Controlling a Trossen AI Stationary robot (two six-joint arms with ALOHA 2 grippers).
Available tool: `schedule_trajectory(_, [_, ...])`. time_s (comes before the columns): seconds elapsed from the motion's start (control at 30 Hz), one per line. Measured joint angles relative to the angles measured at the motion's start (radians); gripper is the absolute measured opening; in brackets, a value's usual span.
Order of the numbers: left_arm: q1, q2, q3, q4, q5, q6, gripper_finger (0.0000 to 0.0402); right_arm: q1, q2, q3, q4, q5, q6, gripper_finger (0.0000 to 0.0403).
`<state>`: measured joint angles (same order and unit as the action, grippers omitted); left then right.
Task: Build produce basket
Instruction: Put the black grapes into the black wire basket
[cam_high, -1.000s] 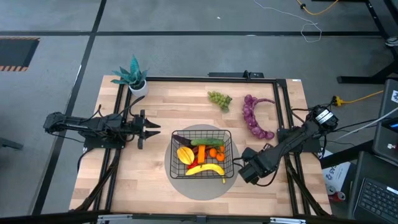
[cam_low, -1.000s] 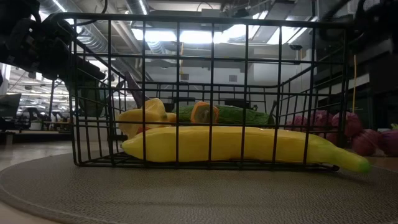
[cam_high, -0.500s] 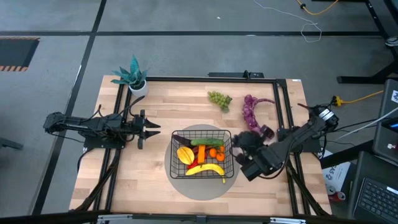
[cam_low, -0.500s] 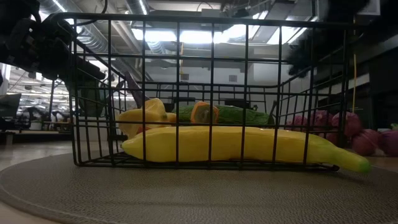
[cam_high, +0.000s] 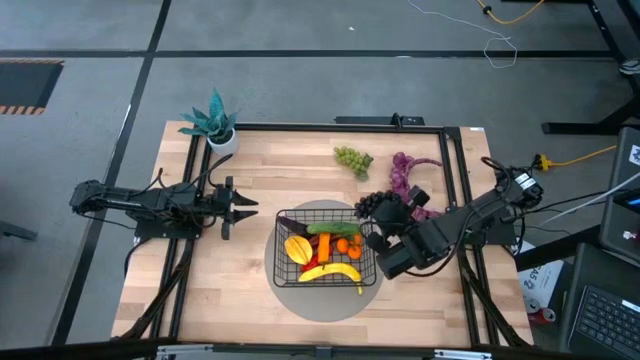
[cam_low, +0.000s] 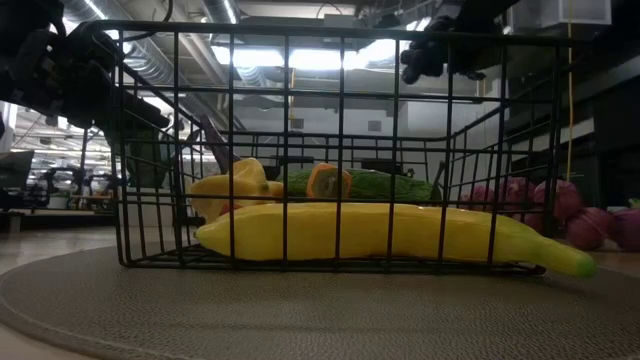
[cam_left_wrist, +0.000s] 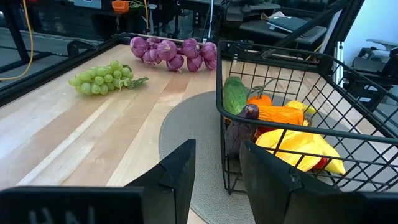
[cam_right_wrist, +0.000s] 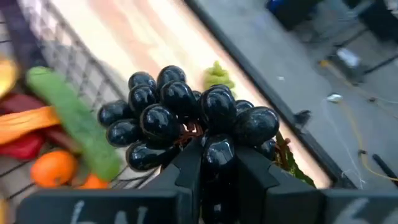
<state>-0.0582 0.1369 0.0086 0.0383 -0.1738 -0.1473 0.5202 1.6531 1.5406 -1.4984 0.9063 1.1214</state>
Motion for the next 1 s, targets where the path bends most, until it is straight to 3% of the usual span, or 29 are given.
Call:
schedule_trajectory(0.3, [0.000,0.000,0.000,0.000,0.000,0.000,0.0121,-0.034,0.000,-0.015,0.466,-0.193,-0.402,0.0066])
schedule_trajectory(0.47, [0.000,0.000,0.000,0.000,0.000,0.000,0.0121,-0.044,0.000,-0.060,0.679,-0.241,-0.495,0.0066])
schedule_trajectory(0.7, [0.000,0.000,0.000,0.000,0.000,0.000,0.0121,-0.047,0.000,-0.123,0.796,-0.246,-0.415,0.0066])
schedule_trajectory(1.0, [0.000,0.000,0.000,0.000,0.000,0.000,0.0121,-0.047,0.001,-0.191,0.799,-0.246,-0.253,0.0067])
